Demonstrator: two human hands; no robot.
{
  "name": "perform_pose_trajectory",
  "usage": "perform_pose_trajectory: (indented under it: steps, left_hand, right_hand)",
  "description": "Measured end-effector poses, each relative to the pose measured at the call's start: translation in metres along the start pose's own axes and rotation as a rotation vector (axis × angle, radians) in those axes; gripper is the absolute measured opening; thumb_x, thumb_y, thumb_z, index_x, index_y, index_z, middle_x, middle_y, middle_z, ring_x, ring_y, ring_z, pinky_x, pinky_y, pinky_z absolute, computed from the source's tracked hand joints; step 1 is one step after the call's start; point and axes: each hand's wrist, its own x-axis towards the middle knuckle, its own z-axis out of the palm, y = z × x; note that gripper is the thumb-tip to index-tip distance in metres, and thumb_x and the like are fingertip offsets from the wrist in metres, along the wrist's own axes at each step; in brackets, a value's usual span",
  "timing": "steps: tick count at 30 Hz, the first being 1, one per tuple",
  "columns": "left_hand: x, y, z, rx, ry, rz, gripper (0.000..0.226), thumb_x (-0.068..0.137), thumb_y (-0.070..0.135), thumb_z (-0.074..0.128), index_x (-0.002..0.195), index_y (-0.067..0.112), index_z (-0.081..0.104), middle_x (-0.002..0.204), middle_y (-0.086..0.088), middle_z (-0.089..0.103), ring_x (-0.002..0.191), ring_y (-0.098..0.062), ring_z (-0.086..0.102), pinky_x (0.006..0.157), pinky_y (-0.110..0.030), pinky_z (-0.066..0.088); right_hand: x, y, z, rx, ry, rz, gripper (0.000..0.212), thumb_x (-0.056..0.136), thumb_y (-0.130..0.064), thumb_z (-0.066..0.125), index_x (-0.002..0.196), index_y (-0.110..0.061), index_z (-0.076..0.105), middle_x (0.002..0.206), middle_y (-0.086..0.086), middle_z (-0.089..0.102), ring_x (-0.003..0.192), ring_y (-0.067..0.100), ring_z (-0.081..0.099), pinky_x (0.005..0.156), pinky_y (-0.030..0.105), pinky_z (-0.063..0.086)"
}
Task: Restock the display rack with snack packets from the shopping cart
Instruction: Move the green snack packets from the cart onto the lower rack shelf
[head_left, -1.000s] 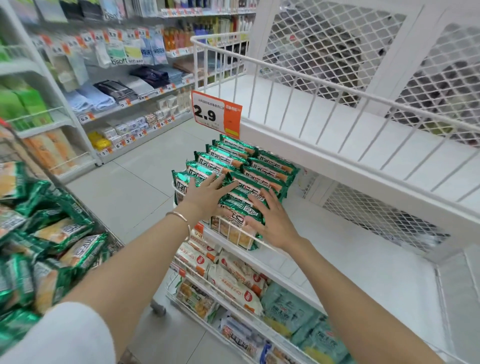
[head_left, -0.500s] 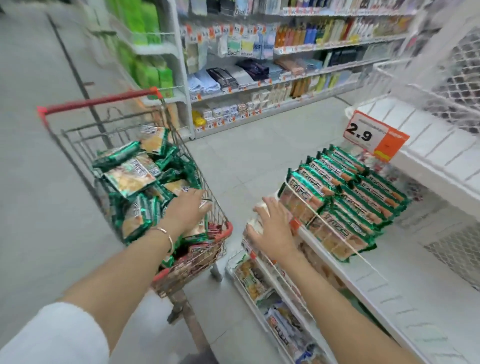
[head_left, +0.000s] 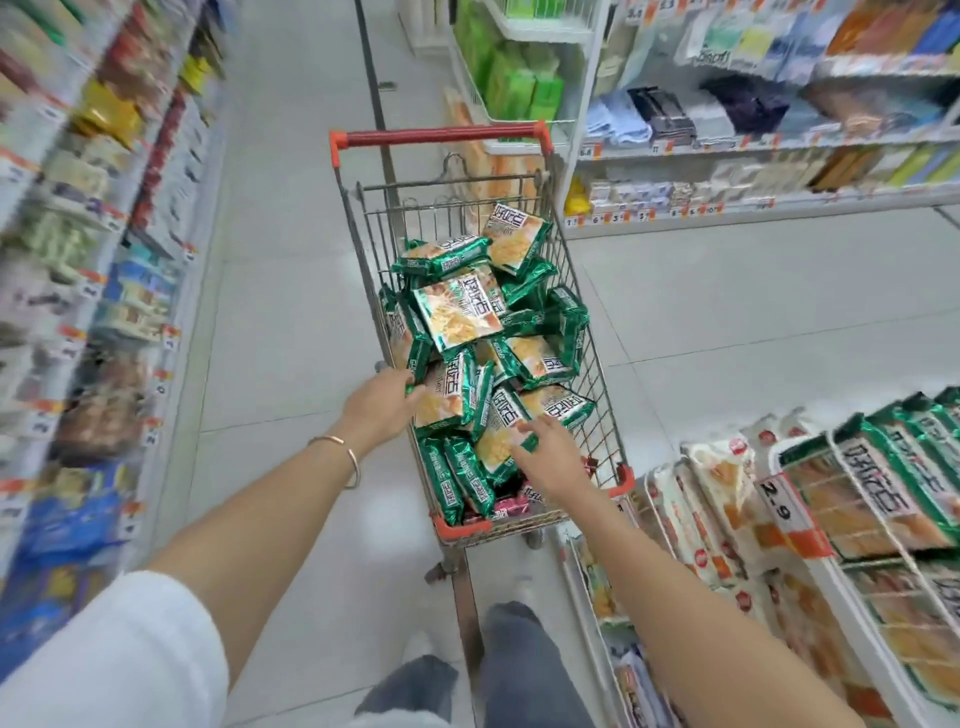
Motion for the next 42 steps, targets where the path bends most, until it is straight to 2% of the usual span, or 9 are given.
perform_pose_trajectory:
  steps: [3, 8, 15, 19, 24, 31, 36, 38, 42]
  left_hand:
    - [0.009, -0.004, -0.009, -0.061, 0.026, -0.063, 0.046, 0.106, 0.039, 0.037, 0.141, 0.012, 0.051, 0.141, -0.014, 0.055, 0.12, -0.03, 0.058, 0.098, -0.045, 0.049]
    - [0.029, 0.002, -0.024, -0.215, 0.107, -0.166, 0.05, 0.105, 0.046, 0.035, 0.12, 0.007, 0.063, 0.11, 0.001, 0.06, 0.101, -0.02, 0.056, 0.087, -0.033, 0.045]
    - [0.062, 0.017, -0.028, -0.33, 0.193, -0.255, 0.034, 0.106, 0.032, 0.044, 0.126, 0.01, 0.061, 0.132, -0.006, 0.063, 0.102, -0.016, 0.057, 0.093, -0.032, 0.045]
    - [0.082, 0.02, -0.026, -0.377, 0.217, -0.271, 0.032, 0.105, 0.027, 0.047, 0.129, 0.01, 0.061, 0.134, -0.006, 0.062, 0.116, -0.021, 0.058, 0.099, -0.033, 0.043]
    - [0.117, 0.025, -0.037, -0.47, 0.316, -0.271, 0.034, 0.104, 0.025, 0.051, 0.134, 0.01, 0.058, 0.137, -0.005, 0.059, 0.103, -0.015, 0.058, 0.091, -0.027, 0.044]
    - [0.155, 0.058, -0.031, -0.542, 0.012, -0.227, 0.06, 0.093, 0.056, 0.057, 0.134, 0.012, 0.055, 0.121, 0.001, 0.063, 0.112, -0.022, 0.056, 0.096, -0.039, 0.043]
    - [0.144, 0.056, -0.007, -0.842, -0.41, -0.407, 0.079, 0.067, 0.054, 0.075, 0.126, 0.004, 0.058, 0.088, -0.009, 0.077, 0.068, -0.025, 0.069, 0.062, -0.033, 0.055]
    - [0.141, 0.045, 0.002, -0.941, -0.353, -0.437, 0.081, 0.069, 0.047, 0.076, 0.132, 0.002, 0.053, 0.089, -0.012, 0.077, 0.07, -0.027, 0.072, 0.062, -0.035, 0.056]
    - [0.137, 0.023, 0.007, -1.021, -0.253, -0.487, 0.108, 0.056, 0.058, 0.09, 0.141, 0.007, 0.047, 0.102, -0.013, 0.076, 0.092, -0.033, 0.072, 0.082, -0.045, 0.058]
  right_hand:
    - [0.041, -0.017, -0.008, 0.051, -0.025, -0.023, 0.054, 0.094, -0.033, 0.061, 0.142, -0.011, 0.049, 0.149, 0.01, 0.045, 0.135, 0.027, 0.044, 0.113, 0.044, 0.038]
    - [0.116, -0.048, -0.028, 0.478, -0.052, 0.161, 0.063, 0.099, -0.027, 0.059, 0.152, -0.007, 0.03, 0.154, 0.011, 0.038, 0.129, 0.026, 0.049, 0.107, 0.039, 0.04]
    - [0.199, -0.078, -0.038, 0.648, -0.18, 0.319, 0.072, 0.098, -0.035, 0.06, 0.155, -0.008, 0.024, 0.154, 0.015, 0.037, 0.139, 0.035, 0.04, 0.11, 0.044, 0.037]
    - [0.219, -0.064, -0.036, 0.517, -0.16, 0.22, 0.032, 0.096, -0.029, 0.065, 0.106, 0.001, 0.063, 0.09, 0.011, 0.061, 0.065, 0.015, 0.053, 0.053, 0.027, 0.042]
    - [0.214, -0.038, -0.065, 0.475, -0.046, 0.004, 0.046, 0.098, -0.03, 0.061, 0.058, -0.017, 0.042, 0.05, -0.001, 0.035, 0.045, 0.014, 0.027, 0.051, 0.029, 0.02]
    - [0.194, -0.005, -0.112, 0.365, -0.162, -0.26, 0.033, 0.099, -0.03, 0.059, 0.088, -0.002, 0.072, 0.085, 0.017, 0.063, 0.072, 0.02, 0.051, 0.066, 0.03, 0.038]
    - [0.189, 0.004, -0.105, 0.497, -0.286, -0.236, 0.025, 0.099, -0.028, 0.059, 0.091, -0.011, 0.074, 0.06, -0.016, 0.055, 0.056, 0.017, 0.04, 0.06, 0.03, 0.037]
    - [0.199, 0.007, -0.104, 0.549, -0.072, -0.127, 0.028, 0.095, -0.035, 0.063, 0.106, -0.011, 0.073, 0.083, -0.02, 0.067, 0.071, 0.013, 0.06, 0.077, 0.036, 0.055]
    - [0.236, 0.032, -0.105, 0.009, 0.312, 0.194, 0.055, 0.093, -0.049, 0.061, 0.125, -0.005, 0.06, 0.128, 0.011, 0.058, 0.12, 0.028, 0.052, 0.105, 0.041, 0.042]
